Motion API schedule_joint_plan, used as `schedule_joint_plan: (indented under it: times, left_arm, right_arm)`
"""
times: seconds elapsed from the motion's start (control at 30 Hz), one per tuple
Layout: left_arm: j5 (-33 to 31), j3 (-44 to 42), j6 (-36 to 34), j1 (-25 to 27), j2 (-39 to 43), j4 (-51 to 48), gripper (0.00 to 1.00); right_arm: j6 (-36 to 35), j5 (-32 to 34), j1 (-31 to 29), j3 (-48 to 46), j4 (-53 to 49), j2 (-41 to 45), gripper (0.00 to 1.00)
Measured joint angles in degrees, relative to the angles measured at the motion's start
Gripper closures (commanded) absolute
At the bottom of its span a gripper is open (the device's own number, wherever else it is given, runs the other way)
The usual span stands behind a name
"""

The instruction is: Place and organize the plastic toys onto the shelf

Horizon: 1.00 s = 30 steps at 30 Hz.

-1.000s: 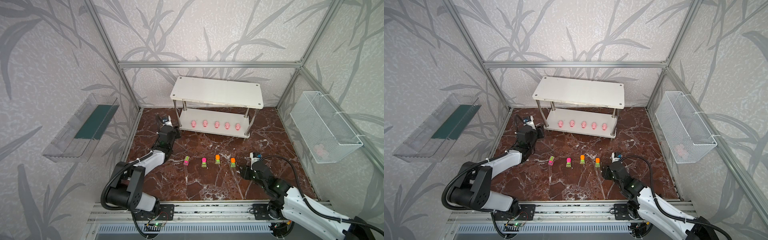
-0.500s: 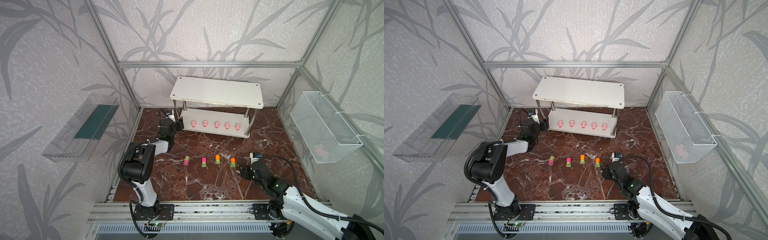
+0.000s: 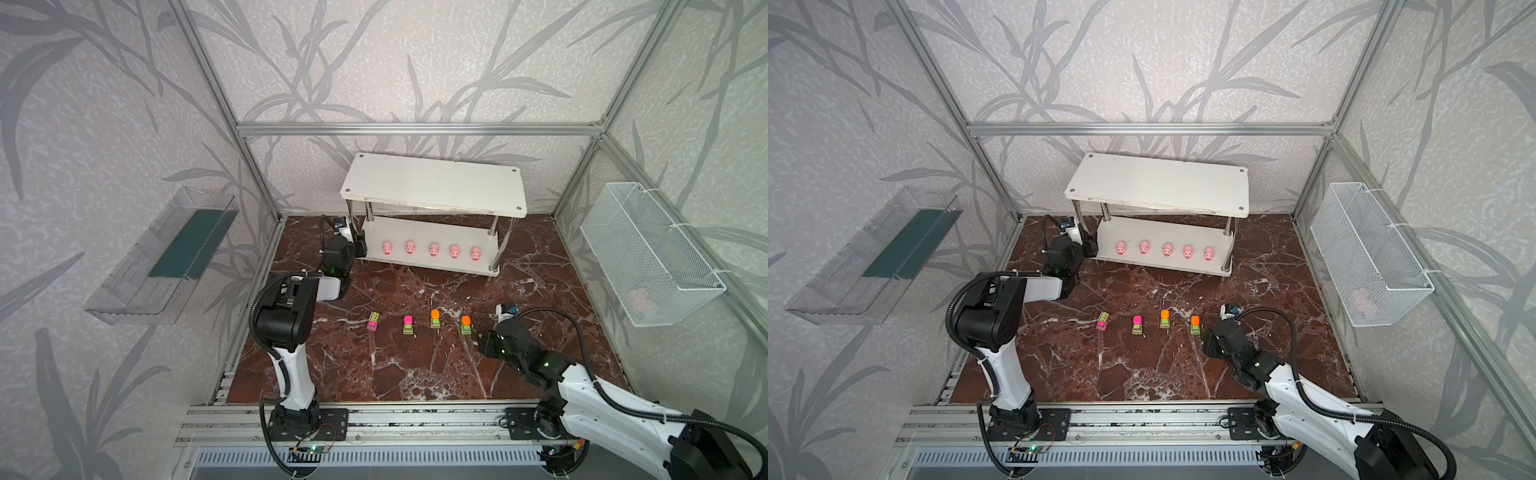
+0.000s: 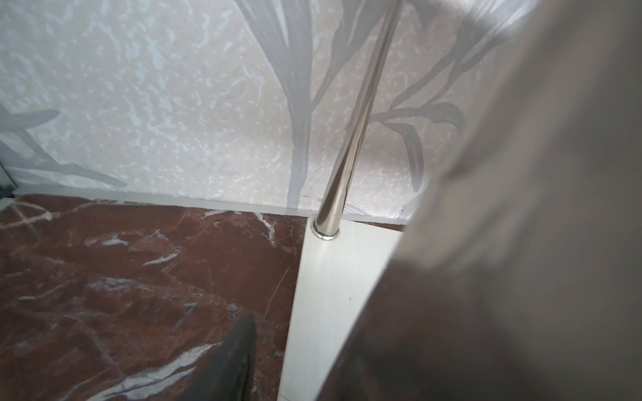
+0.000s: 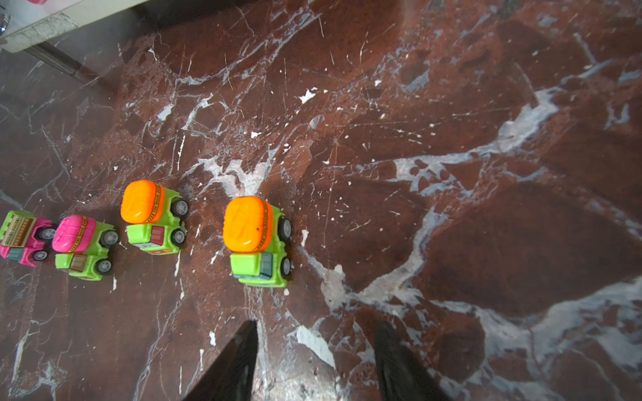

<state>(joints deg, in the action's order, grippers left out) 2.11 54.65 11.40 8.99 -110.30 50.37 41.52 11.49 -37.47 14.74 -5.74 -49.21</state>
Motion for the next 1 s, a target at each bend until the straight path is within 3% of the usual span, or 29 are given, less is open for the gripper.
schedule_joint_plan:
  times: [0.07, 0.23, 0.63, 1.0]
  left_arm:
    - [0.8, 0.0, 1.1, 0.0, -0.1, 0.3, 0.71]
    - [1.1, -0.2, 3.2, 0.1, -0.1, 0.9, 0.77]
    - [-0.7, -6.4, 2.7, 1.5, 3.5, 4.3, 0.8]
    - [-8.7, -14.0, 2.6, 5.2, 9.6, 5.4, 0.81]
  right_arm:
    - [0.0, 0.0, 0.0, 0.2, 0.1, -0.3, 0.45]
    - [0.0, 0.0, 0.0, 0.2, 0.7, -1.0, 0.45]
    - [-0.7, -0.2, 0.8, 1.3, 1.2, -1.8, 0.45]
    - [-2.3, -2.0, 3.5, 2.6, 1.1, -2.0, 0.45]
